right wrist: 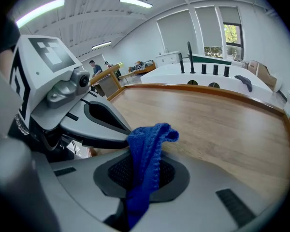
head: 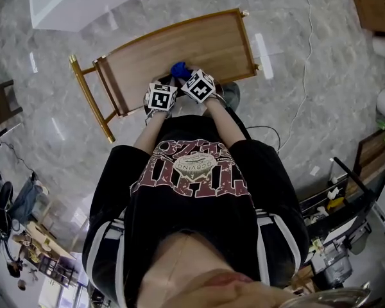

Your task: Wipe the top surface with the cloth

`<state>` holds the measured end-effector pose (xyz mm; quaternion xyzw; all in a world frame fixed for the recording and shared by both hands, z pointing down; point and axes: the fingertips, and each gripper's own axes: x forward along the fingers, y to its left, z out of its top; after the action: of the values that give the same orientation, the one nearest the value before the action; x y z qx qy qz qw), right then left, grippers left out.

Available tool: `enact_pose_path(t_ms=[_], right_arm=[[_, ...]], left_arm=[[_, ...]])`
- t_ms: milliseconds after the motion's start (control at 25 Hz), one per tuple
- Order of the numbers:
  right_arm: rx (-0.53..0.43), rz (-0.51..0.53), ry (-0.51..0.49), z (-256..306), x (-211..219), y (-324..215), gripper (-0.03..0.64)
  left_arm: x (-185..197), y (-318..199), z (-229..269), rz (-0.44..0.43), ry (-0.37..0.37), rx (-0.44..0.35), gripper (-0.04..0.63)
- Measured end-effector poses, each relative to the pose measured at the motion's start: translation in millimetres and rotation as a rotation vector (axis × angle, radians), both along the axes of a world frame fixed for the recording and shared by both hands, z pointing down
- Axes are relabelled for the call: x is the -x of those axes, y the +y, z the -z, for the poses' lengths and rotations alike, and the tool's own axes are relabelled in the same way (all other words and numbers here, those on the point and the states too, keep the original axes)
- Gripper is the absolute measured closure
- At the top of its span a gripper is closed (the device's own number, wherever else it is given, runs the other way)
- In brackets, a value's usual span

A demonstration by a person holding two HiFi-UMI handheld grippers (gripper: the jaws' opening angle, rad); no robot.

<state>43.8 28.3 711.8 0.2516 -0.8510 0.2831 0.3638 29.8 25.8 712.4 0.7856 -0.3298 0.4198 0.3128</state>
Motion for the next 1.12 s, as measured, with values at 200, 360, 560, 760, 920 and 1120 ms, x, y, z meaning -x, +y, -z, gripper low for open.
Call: enact_pose_path(t_ms=[200, 360, 560, 760, 920, 1120], right_arm=[[0.003, -0.036, 0.004, -2, -13, -3, 0.557], [0.003, -0.074, 0.009, 0, -27, -7, 0.558], [0.006, -0.128, 0.014, -3, -45, -6, 0.557], [-0.001, -0.157, 0.022, -2, -59, -6, 0.557], [-0.006, -0.181, 0.031, -2, -70, -6, 0.557], [-0.011, -0.206, 0.05, -2, -84, -7, 0.558]], left_arm=[[-11, -1, -4, -0.056, -0.002, -0.001, 0.549], [-22, -3, -4, -0.086, -0.002, -0.003, 0.549], [-41, -2, -6, -0.141, 0.002, -0.003, 0.549], [-57, 2, -5, -0.186, 0.01, -0.001, 0.549], [-66, 4, -7, -0.206, 0.018, 0.004, 0.549], [-79, 9, -9, -0.251, 0.025, -0.005, 0.549]])
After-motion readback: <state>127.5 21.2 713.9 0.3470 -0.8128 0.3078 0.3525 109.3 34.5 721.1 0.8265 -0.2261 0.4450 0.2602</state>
